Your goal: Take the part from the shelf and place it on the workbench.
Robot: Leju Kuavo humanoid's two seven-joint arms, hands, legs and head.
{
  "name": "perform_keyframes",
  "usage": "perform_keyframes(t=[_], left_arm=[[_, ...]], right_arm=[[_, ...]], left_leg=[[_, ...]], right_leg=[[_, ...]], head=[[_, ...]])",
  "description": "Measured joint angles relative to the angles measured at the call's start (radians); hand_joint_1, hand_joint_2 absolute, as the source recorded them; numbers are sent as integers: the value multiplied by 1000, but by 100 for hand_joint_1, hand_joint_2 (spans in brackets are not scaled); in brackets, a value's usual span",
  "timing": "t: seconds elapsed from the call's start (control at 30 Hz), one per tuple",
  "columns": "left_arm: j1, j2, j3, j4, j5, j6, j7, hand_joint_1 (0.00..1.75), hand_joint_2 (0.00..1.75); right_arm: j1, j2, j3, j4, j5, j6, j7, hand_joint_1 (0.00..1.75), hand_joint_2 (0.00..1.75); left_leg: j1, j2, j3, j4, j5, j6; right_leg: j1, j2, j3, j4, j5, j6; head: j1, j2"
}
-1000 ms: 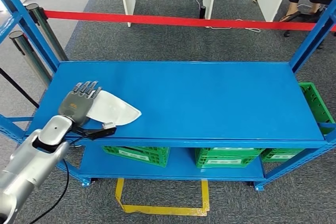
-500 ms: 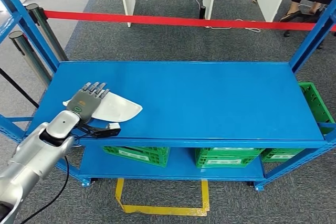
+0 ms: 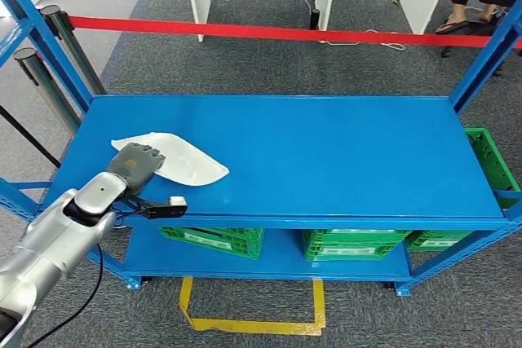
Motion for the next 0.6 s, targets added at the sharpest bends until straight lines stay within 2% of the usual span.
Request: perform_keyframes(t=[0.33,0.6], left_arm=[[-12,5,-27,14,7,17,-5,175,175],[5,0,-41,43,2,133,3,175,175]], right_arm=[[0,0,0,0,0,0,0,0,175],[0,0,1,0,-4,0,-1,0,175]], left_leg=[[0,0,0,0,0,0],[0,0,0,0,0,0]], right_leg=[[0,0,0,0,0,0],[0,0,0,0,0,0]], head=[[0,0],[0,0]])
